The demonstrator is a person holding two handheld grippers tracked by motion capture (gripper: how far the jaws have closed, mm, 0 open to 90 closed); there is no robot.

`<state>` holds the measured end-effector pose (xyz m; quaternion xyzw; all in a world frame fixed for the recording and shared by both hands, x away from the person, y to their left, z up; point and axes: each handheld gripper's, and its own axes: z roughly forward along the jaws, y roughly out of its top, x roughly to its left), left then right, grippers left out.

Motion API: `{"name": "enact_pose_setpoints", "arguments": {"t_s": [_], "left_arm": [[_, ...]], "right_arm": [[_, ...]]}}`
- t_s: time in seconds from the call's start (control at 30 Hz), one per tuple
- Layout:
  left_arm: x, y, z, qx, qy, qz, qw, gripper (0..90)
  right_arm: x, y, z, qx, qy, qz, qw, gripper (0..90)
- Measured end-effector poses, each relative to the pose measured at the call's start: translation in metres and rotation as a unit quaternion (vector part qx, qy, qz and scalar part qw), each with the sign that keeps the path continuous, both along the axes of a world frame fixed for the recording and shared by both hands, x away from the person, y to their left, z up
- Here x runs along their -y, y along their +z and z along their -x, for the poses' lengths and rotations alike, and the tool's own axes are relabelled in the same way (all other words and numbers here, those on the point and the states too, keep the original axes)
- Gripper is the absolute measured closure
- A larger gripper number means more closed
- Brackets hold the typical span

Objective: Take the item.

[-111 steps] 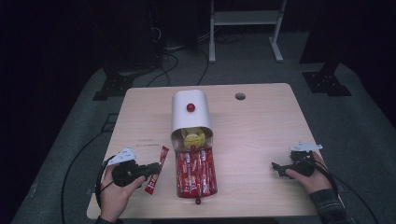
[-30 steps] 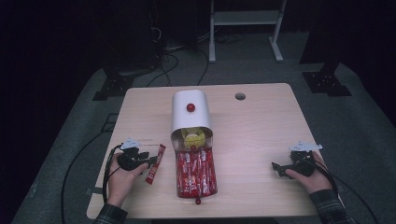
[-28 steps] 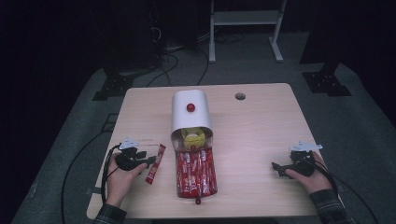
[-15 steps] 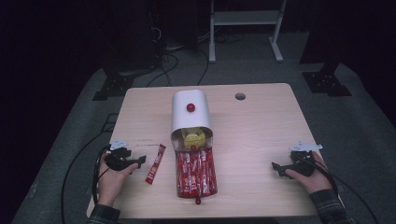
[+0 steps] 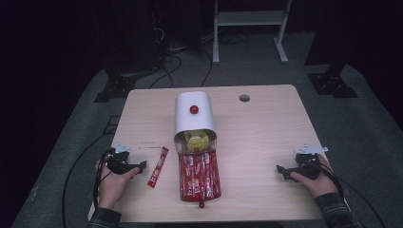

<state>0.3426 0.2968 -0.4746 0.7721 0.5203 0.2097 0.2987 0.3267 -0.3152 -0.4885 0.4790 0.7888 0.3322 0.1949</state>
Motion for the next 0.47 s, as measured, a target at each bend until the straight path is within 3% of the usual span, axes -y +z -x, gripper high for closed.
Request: {"name": "enact_pose_setpoints", "arguments": {"t_s": [0.23, 0.47], "left_arm": [[-0.0059, -0.0085, 0.001, 0.031, -0.007, 0.013, 0.9994, 1.7], [-0.006, -0.0085, 0.001, 0.031, -0.007, 0.013, 0.9994, 1.5]], "right_arm": [[0.0, 0.0, 0.0, 0.0, 0.0, 0.0, 1.0, 0.0], [0.0001, 0.0, 0.0, 0.001, 0.001, 0.0, 1.0, 0.0]]}}
